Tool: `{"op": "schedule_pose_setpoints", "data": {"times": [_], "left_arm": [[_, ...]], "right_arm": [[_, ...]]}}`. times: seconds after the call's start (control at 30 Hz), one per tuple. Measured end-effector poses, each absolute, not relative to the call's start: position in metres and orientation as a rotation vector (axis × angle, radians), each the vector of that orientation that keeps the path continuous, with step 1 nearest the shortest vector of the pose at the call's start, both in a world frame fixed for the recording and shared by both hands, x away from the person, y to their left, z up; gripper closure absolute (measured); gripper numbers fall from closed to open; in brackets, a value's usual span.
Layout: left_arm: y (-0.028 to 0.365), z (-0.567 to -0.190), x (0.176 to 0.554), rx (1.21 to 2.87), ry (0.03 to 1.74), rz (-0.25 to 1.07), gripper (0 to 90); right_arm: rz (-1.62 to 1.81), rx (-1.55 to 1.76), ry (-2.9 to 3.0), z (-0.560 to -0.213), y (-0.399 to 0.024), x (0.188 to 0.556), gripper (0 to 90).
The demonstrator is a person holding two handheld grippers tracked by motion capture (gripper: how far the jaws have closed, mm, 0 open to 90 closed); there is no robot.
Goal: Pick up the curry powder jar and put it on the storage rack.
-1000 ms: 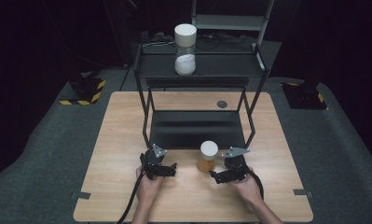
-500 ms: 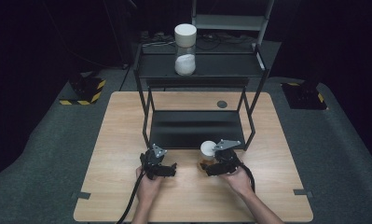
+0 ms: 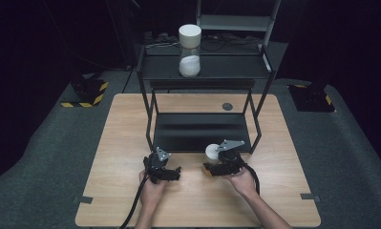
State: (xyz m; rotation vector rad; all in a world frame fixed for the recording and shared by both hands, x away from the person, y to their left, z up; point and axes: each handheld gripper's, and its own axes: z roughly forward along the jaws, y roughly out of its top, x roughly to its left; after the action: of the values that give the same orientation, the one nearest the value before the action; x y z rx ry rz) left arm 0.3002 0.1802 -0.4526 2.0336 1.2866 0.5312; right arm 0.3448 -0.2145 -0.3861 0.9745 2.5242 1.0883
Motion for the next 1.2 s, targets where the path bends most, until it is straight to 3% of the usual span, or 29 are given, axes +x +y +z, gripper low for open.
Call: {"op": "schedule_pose_setpoints", "data": {"times": [1.2], "left_arm": [[0.180,-0.453,0.300,2.034,1.286,0.531,1.4]], "right_arm": [[1.040,0.849,2.518,-0.365,-0.206,0.340,34.3]]}}
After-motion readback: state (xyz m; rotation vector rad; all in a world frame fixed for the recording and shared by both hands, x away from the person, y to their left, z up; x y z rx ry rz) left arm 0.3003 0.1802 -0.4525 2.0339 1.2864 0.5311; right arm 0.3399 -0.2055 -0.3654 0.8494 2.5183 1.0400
